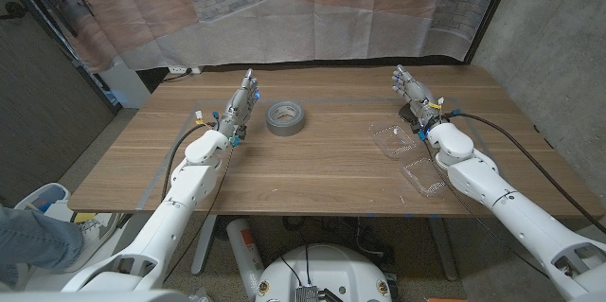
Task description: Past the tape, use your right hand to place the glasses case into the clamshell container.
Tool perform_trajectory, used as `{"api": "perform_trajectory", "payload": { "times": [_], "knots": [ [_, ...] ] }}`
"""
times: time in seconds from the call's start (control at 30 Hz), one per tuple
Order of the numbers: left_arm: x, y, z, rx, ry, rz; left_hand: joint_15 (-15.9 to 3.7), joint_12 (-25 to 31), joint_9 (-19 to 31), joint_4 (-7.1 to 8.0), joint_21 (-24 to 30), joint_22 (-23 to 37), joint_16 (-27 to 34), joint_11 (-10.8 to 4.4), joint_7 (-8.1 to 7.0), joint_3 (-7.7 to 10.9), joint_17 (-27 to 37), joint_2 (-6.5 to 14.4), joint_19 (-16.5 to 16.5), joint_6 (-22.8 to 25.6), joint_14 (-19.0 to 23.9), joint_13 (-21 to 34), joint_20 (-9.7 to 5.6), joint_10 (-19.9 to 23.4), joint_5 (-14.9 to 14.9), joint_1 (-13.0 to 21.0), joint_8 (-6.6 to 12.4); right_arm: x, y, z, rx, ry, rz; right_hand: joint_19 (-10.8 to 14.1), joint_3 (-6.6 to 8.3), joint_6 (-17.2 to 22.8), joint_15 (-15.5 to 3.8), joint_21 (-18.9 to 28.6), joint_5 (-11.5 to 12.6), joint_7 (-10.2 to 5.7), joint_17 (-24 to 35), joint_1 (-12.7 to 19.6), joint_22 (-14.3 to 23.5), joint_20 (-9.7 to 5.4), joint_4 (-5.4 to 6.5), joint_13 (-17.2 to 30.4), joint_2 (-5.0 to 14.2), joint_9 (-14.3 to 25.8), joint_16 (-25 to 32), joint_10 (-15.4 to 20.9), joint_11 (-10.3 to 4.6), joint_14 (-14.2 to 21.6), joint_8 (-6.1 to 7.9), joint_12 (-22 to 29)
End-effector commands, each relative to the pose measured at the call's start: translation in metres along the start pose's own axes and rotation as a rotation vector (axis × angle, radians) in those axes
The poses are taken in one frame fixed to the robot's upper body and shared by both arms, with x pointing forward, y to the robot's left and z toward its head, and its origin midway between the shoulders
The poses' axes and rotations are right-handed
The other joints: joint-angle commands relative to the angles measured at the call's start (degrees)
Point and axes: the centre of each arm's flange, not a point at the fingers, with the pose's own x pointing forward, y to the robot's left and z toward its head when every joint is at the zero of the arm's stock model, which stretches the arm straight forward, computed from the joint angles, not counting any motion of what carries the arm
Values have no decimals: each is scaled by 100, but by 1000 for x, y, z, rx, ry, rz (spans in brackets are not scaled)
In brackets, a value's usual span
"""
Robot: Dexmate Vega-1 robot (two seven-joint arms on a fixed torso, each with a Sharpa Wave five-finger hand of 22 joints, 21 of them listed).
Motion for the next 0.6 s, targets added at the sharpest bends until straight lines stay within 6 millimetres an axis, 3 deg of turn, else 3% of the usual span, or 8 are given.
{"api": "perform_trajectory", "payload": {
  "times": [0.03,0.6],
  "knots": [
    [0,-2,-1,-1,3,-1,10,39,23,12,34,28,18,4,-31,-39,17,42,-53,-4,-192,27,-152,-44,18,60,51,-2,-3,5,-89,4,-27,4,15,36,-4,-18,-11,-39,14,99,23,-118,-48,32,-17,14,18,40,-18,55,38,21],
    [1,-3,0,3,8,-7,45,45,24,9,34,28,22,15,-12,-59,17,59,-69,6,-192,29,-104,-29,15,76,52,-7,-2,11,-163,11,-75,24,15,62,8,-53,-26,-52,23,135,26,-124,-80,36,-23,17,28,58,-14,99,39,25]
  ]
}}
